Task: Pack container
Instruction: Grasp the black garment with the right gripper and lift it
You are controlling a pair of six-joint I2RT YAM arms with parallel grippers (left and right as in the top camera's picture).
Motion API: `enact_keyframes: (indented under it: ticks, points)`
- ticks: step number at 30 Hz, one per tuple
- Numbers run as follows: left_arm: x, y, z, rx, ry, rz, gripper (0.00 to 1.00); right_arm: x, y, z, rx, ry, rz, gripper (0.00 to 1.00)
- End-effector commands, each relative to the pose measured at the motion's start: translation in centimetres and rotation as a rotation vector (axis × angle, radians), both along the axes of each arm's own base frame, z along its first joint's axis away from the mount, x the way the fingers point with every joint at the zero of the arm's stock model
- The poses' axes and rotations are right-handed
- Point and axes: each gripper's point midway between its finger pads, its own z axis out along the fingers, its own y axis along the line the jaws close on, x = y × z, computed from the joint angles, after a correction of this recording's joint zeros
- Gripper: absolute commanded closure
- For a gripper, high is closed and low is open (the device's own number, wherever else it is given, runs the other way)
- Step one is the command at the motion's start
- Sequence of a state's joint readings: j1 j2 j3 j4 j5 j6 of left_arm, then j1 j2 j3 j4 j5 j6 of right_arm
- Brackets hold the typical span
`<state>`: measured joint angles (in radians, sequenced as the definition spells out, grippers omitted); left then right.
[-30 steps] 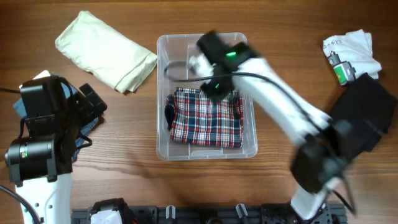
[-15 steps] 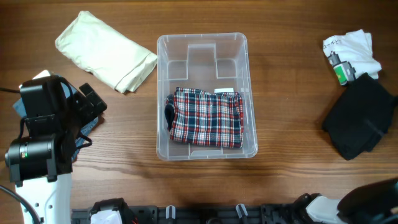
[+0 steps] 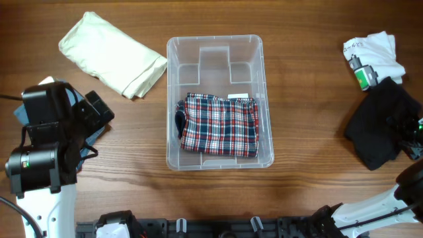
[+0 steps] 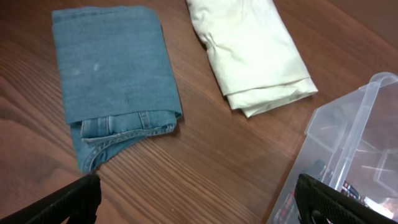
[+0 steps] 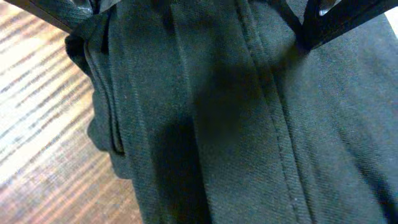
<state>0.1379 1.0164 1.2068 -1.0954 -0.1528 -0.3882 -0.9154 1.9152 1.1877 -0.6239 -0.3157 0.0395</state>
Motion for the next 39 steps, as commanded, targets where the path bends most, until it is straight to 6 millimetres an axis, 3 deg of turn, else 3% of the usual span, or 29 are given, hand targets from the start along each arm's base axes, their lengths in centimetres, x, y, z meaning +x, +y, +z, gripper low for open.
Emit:
enact_keyframes:
  ticks: [1, 3, 8, 13, 17, 22, 25, 28, 29, 30, 31, 32, 35, 39]
  points:
    - [0.1, 0.3, 0.7, 0.002, -0.023, 0.022, 0.00, 1.4, 1.9, -1.3, 0.092, -0.073, 0.084, 0.00]
    - [0.1, 0.3, 0.7, 0.002, -0.022, 0.022, 0.00, 1.5, 2.1, -0.9, 0.100, -0.084, 0.087, 0.00]
    - [0.1, 0.3, 0.8, 0.003, -0.025, 0.022, 0.00, 3.9, 2.0, 5.7, 0.041, -0.255, 0.133, 0.00]
    - [0.1, 0.3, 0.8, 0.003, -0.027, 0.022, 0.00, 2.8, 0.6, 8.7, -0.097, -0.222, 0.101, 0.00]
    - [0.2, 0.4, 0.8, 0.003, -0.027, 0.022, 0.00, 1.1, -0.7, 7.3, -0.143, -0.102, 0.034, 0.00]
    - [0.1, 0.3, 0.8, 0.002, -0.023, 0.022, 0.00, 1.8, -1.6, 5.4, -0.148, -0.095, 0.024, 0.00]
    - [0.1, 0.1, 0.7, -0.010, -0.021, 0.013, 0.00, 2.1, -0.3, 1.4, -0.060, -0.049, 0.067, 0.00]
    - [0.1, 0.1, 0.7, -0.010, -0.021, 0.013, 0.00, 3.0, 1.9, -1.3, 0.006, -0.026, 0.142, 0.00]
    - [0.1, 0.1, 0.7, -0.010, -0.021, 0.013, 0.00, 3.6, 2.6, -1.3, 0.016, -0.036, 0.165, 0.09]
    - [0.1, 0.1, 0.7, -0.010, -0.021, 0.013, 0.00, 4.5, 3.6, -0.8, 0.041, -0.082, 0.203, 0.47]
    - [0.1, 0.1, 0.7, -0.010, -0.021, 0.013, 0.00, 5.1, 4.2, -0.3, 0.058, -0.125, 0.239, 0.74]
    - [0.1, 0.1, 0.7, -0.010, -0.021, 0.013, 0.00, 5.5, 4.7, 0.3, 0.073, -0.160, 0.255, 0.93]
    - [0.1, 0.1, 0.7, -0.009, -0.021, 0.013, 0.00, 6.4, 5.4, 3.0, 0.086, -0.248, 0.271, 0.96]
    - [0.1, 0.1, 0.7, -0.010, -0.021, 0.013, 0.00, 7.9, 6.9, 12.3, -0.006, -0.458, 0.328, 0.96]
